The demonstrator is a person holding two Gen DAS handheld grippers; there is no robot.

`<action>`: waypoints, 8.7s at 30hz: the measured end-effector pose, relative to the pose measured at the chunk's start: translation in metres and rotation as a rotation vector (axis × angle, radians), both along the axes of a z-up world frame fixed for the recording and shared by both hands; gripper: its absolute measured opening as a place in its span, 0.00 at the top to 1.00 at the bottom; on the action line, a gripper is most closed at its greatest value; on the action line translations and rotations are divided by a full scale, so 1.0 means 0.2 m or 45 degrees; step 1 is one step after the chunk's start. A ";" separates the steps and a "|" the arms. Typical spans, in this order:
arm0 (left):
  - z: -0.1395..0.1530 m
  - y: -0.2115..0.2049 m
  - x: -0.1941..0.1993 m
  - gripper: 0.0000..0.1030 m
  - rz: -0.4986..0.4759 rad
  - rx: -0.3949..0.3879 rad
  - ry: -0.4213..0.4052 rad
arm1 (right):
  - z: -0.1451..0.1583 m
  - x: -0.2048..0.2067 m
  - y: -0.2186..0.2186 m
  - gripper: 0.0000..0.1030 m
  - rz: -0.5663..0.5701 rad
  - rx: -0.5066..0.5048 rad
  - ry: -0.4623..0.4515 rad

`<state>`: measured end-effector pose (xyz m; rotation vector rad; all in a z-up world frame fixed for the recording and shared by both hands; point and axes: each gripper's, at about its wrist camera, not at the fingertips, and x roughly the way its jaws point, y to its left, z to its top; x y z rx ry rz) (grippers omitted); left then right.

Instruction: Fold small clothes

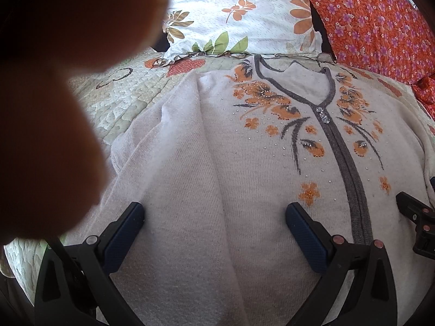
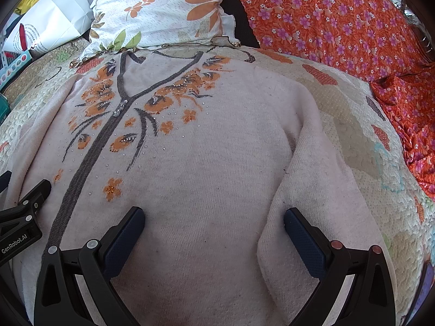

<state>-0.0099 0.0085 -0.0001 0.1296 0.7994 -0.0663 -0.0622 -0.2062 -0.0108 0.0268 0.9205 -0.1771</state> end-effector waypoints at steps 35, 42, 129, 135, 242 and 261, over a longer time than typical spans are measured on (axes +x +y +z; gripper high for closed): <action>0.00 0.02 -0.02 0.00 0.001 -0.005 -0.006 | 0.00 0.00 0.00 0.00 -0.001 0.001 -0.001; 0.00 0.04 0.00 0.00 0.000 -0.009 -0.001 | 0.00 0.00 0.00 0.00 -0.001 0.001 -0.001; 0.11 0.61 -0.32 0.85 -0.263 -0.201 0.433 | 0.01 -0.01 -0.02 0.00 -0.006 0.029 -0.021; 0.19 0.56 -0.37 1.00 -0.223 0.060 0.271 | 0.01 0.00 -0.01 0.00 -0.006 0.025 -0.022; 0.19 0.40 -0.26 0.28 -0.048 -0.317 0.234 | 0.19 -0.89 -1.16 0.40 -0.483 0.081 0.281; 0.27 0.59 -0.23 0.28 0.079 -0.393 0.203 | 0.70 -0.97 -1.48 0.93 -0.756 0.541 -0.173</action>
